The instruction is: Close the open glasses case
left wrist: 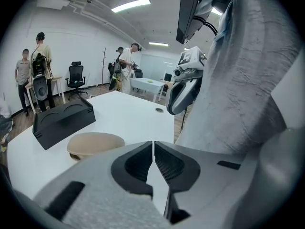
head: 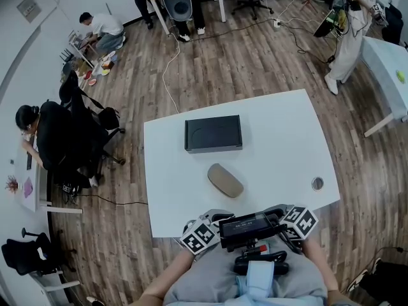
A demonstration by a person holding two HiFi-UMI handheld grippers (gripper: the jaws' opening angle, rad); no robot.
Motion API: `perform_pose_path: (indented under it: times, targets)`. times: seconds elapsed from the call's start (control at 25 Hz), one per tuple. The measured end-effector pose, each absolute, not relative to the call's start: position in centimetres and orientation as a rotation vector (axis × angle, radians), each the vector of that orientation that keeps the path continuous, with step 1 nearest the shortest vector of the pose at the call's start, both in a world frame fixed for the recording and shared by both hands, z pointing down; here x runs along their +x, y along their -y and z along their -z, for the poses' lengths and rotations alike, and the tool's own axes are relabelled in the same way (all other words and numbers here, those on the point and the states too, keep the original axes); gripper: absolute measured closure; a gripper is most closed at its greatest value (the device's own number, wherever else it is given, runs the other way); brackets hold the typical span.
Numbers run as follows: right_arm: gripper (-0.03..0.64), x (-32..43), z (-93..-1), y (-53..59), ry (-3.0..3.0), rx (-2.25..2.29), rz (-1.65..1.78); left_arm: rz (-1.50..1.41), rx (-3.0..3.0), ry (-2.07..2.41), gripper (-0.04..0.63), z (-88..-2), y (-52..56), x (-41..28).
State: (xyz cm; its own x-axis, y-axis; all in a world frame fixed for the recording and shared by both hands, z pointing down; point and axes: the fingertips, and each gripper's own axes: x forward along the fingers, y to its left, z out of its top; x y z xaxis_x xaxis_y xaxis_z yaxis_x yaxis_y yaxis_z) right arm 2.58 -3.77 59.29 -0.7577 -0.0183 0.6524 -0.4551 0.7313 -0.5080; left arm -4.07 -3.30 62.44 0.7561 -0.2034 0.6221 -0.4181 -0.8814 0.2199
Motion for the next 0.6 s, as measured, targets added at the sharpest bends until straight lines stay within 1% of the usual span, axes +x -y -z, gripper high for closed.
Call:
perform_pose_path:
  times: [0.6]
  targets:
    - [0.588,2.36,-59.54,3.42,2.296,0.344,-0.873,-0.882,2.568,0.508,0.568,-63.33,2.83,-4.71]
